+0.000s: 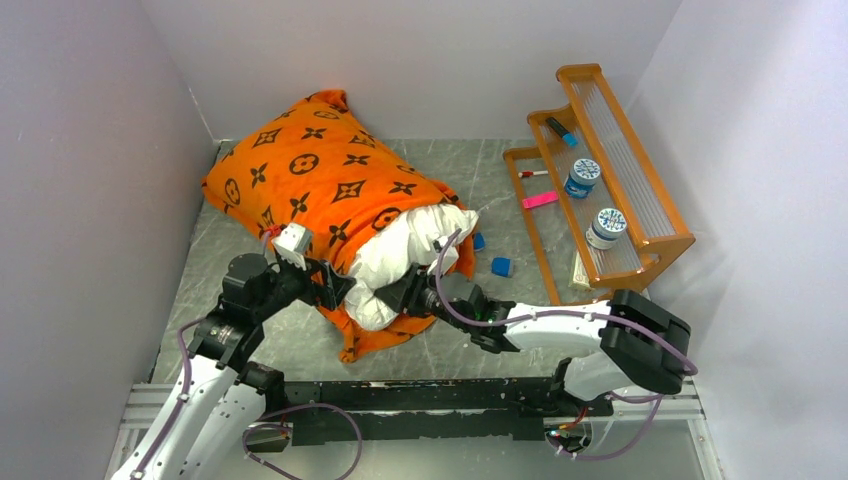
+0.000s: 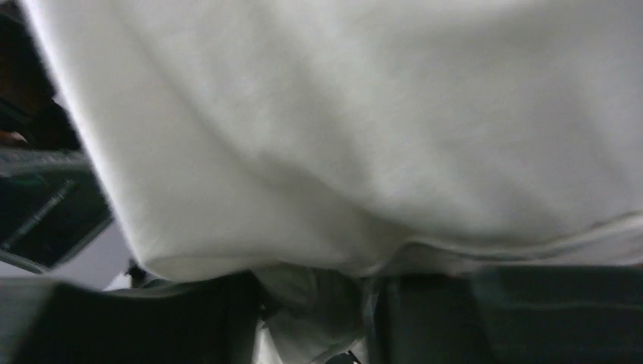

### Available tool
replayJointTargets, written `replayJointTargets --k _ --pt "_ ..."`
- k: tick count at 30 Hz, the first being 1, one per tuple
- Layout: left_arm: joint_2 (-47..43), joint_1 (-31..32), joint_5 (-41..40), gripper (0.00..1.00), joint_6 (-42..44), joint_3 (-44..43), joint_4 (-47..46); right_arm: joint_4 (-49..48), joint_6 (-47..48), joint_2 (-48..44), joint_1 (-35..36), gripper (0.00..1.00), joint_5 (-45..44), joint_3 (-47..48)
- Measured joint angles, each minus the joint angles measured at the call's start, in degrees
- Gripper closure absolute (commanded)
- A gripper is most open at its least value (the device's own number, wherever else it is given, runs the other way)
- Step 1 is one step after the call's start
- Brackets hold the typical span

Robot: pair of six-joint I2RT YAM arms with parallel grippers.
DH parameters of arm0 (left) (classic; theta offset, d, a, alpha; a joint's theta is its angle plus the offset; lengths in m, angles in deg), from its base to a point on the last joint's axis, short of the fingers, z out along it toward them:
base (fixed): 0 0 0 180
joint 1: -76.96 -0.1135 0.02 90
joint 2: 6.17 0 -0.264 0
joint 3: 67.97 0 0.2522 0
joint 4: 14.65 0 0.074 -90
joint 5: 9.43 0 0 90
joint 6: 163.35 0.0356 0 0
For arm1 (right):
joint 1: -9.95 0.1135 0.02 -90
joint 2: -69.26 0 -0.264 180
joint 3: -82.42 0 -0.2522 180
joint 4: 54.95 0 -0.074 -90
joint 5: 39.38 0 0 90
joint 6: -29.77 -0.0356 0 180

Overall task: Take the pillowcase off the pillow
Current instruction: Remove the pillow from the pillowcase.

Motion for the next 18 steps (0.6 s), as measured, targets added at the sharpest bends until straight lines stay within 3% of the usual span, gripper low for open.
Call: replayJointTargets --k 5,18 --pt "-0.4 0.0 0.0 0.03 0.0 0.6 -0.1 0.7 2.4 -1.6 -2.5 1.00 3.0 0.0" --pt "0.5 -0.2 4.5 0.04 -2.8 2.2 -3.7 8.7 11.3 -12.3 -8.4 1.00 2.0 0.0"
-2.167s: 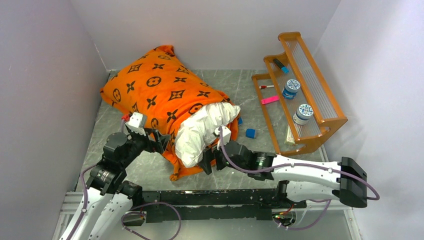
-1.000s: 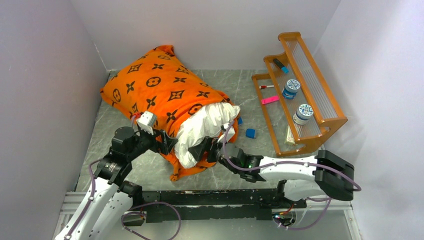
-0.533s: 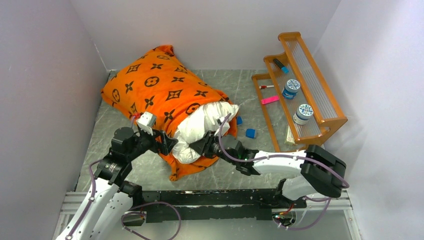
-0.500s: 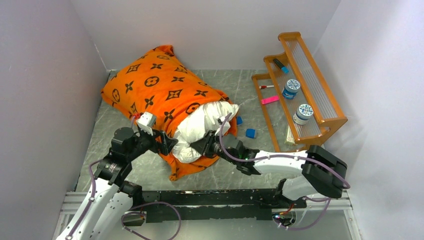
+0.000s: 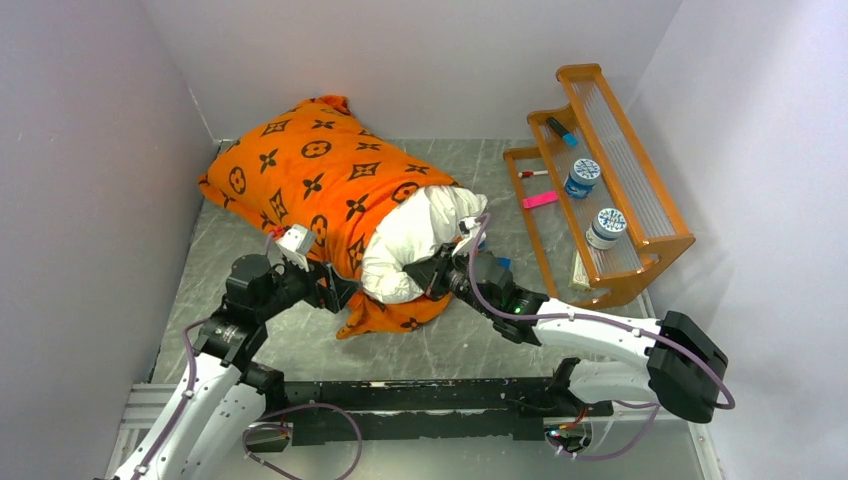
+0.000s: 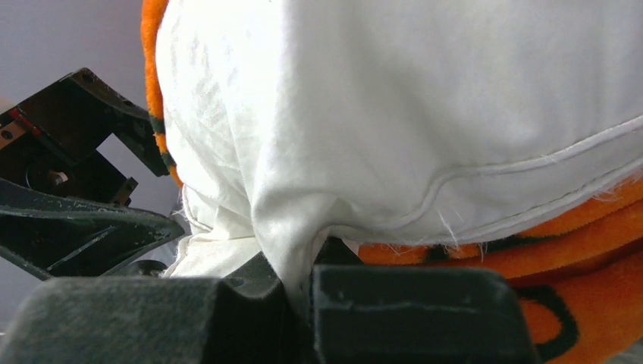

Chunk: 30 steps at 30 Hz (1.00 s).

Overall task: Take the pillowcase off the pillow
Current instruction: Remove the pillow from the pillowcase.

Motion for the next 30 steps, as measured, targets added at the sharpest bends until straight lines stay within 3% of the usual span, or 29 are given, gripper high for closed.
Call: replayJointTargets --k 12,19,24,29,30 --pt "0.5 0.0 4.2 0.08 -7.6 1.7 -1.1 4.5 3.3 -0.2 -1.9 1.00 3.0 3.3" --pt "6.5 0.0 3.7 0.15 -9.8 2.0 -0.9 4.9 3.2 0.2 -2.2 1.00 4.9 3.3" --pt "10.4 0.0 3.2 0.35 -12.7 3.4 -4.4 5.2 3.2 0.2 -2.3 1.00 6.2 3.3" --pt "15.3 0.4 2.0 0.93 -16.2 3.8 -9.5 6.9 3.2 -0.7 -2.8 1.00 6.5 3.3" --pt "16.1 0.6 1.6 0.95 -16.9 3.8 -10.2 7.5 3.2 -1.1 -2.8 1.00 6.5 3.3"
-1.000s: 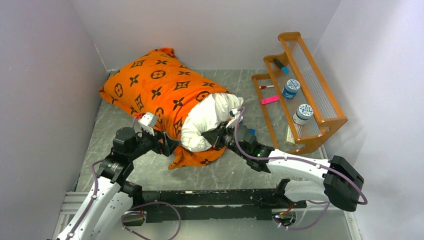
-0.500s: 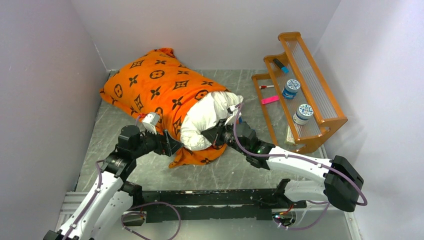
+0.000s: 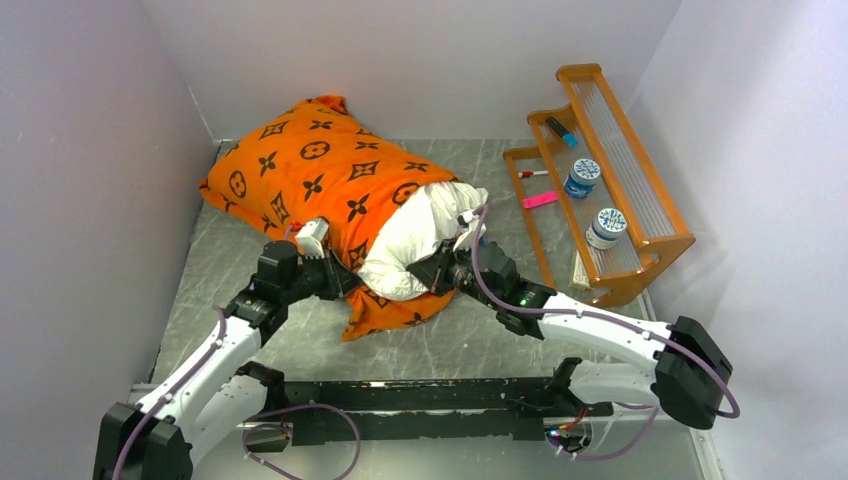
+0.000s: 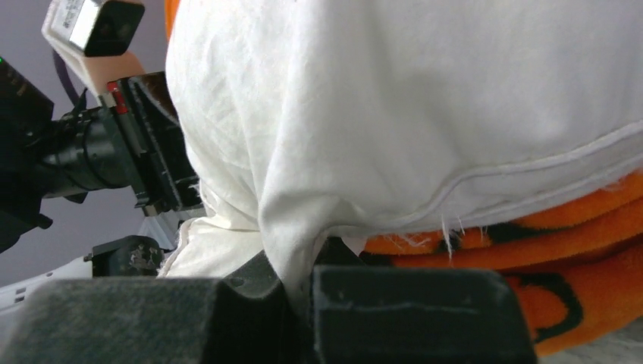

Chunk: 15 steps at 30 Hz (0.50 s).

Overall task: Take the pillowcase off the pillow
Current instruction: Remove the pillow from the pillowcase.

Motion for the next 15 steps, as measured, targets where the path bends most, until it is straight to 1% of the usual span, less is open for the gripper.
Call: replayJointTargets --k 5,8,15 --pt "3.7 1.1 -4.2 0.95 -2.4 -0.3 -2.2 4.6 0.3 -3.2 -0.1 1.00 -0.5 0.0" --pt "4.5 1.4 -10.9 0.95 -5.7 -0.2 -2.6 7.0 0.7 -5.0 -0.1 1.00 -0.6 0.0" --pt "7.1 2.1 -19.9 0.95 -12.8 1.5 -7.8 13.2 2.7 -8.2 -0.2 1.00 -0.7 1.6"
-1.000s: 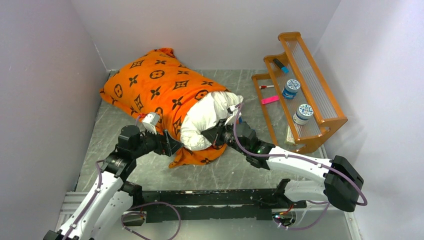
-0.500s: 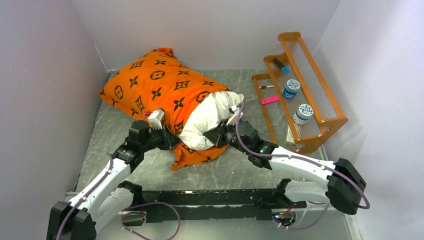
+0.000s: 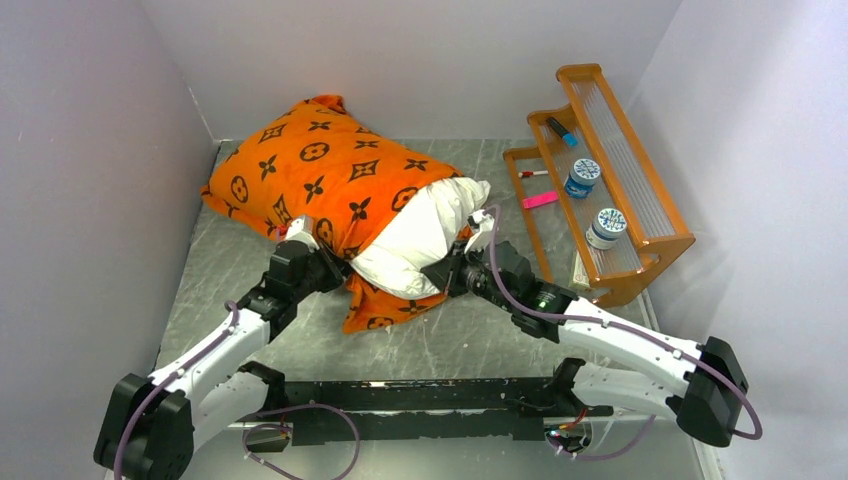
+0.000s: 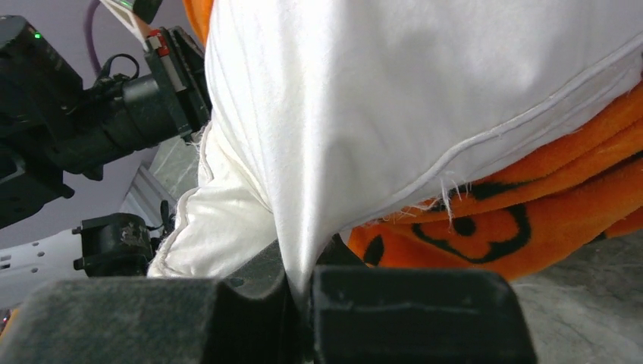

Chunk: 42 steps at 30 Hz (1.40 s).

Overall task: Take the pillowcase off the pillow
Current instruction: Remove the pillow from the pillowcase.

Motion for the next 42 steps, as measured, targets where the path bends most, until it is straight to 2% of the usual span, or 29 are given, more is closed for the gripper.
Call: replayJointTargets --k 9,17,20,22,25,29,31,35,42 --pt "6.2 1.4 -10.8 0.95 -3.8 -4.0 -4.2 7.5 3.6 -4.5 -0.3 1.00 -0.4 4.7" --pt "13.0 1.5 -17.3 0.95 -2.7 -9.8 -5.3 8.6 4.9 -5.8 -0.7 1.00 -1.3 5.6" --pt "12.9 1.4 -16.7 0.81 0.3 -10.4 -4.9 8.1 5.4 -5.3 -0.8 1.00 -0.3 5.6" --pt "11.8 0.8 -15.6 0.62 3.0 -10.4 -3.6 7.1 5.7 -4.4 -0.9 1.00 0.7 5.6" --pt "8.7 -1.0 -14.3 0.41 7.7 -10.3 0.1 4.9 6.1 -2.5 -0.8 1.00 2.6 5.6" --pt "0.0 -3.4 -11.6 0.24 13.4 -8.6 5.0 2.7 6.6 -0.2 -0.6 1.00 3.9 6.2" --pt "-4.3 -3.9 -8.9 0.19 14.9 -7.8 5.9 2.8 7.3 1.3 -0.6 1.00 4.1 7.6" --pt "-10.4 -4.1 -2.7 0.17 16.3 -7.5 7.2 3.0 8.4 4.4 -0.2 1.00 4.2 10.7" --pt "-21.5 -3.2 1.5 0.09 18.2 -6.3 13.5 3.2 8.9 9.3 0.0 1.00 3.5 14.7"
